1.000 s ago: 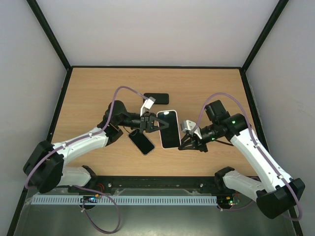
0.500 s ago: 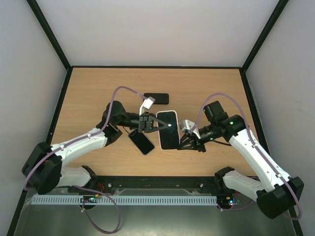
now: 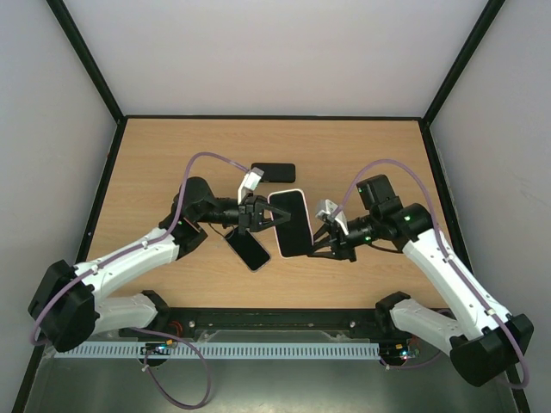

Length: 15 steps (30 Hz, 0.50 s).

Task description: Take the phone out of the phone case

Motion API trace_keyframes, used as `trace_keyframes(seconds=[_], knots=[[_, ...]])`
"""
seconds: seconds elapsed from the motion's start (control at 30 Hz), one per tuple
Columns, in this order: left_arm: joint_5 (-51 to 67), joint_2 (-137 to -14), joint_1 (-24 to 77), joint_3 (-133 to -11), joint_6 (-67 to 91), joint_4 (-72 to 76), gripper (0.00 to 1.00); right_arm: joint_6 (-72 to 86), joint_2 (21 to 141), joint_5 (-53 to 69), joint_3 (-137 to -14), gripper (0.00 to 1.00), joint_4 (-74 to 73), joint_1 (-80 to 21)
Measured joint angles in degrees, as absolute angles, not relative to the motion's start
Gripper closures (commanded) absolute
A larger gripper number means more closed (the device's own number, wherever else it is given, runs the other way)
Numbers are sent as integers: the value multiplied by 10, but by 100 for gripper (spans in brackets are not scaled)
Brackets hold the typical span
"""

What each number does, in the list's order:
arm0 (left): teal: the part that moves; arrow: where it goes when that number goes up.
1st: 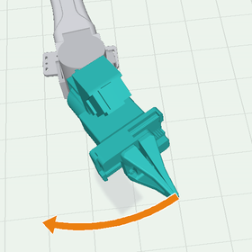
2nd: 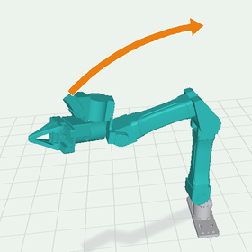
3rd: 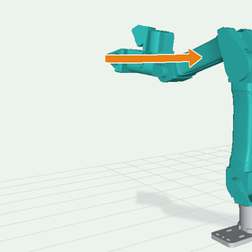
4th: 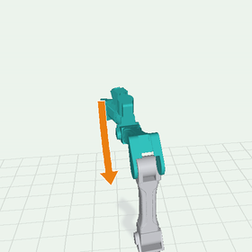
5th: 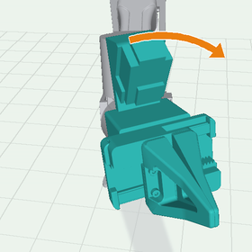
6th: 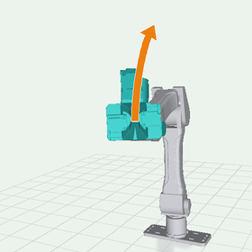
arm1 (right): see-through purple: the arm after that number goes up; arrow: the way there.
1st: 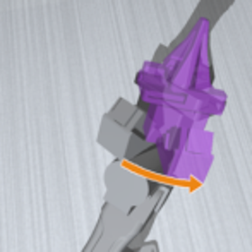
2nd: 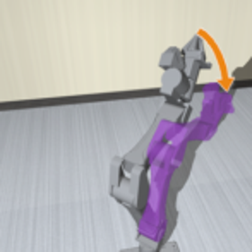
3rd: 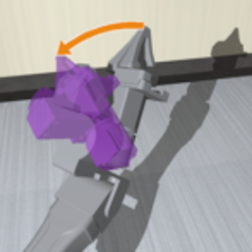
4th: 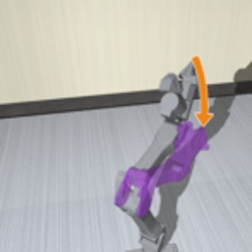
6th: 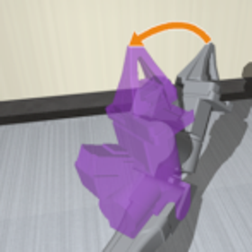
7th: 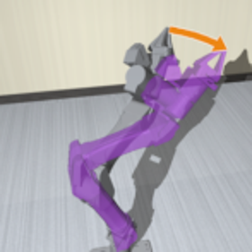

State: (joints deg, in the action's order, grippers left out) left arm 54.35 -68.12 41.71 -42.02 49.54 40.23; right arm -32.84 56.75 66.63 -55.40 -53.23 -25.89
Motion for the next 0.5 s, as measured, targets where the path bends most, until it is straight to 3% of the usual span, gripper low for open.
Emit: trace_keyframes(seconds=[0.27, 0.5], knots=[[538, -682, 416, -420, 496, 395, 97, -304, 591, 671, -558, 73, -532, -258], [542, -713, 410, -420, 601, 457, 97, -295, 577, 668, -553, 73, -511, -255]])
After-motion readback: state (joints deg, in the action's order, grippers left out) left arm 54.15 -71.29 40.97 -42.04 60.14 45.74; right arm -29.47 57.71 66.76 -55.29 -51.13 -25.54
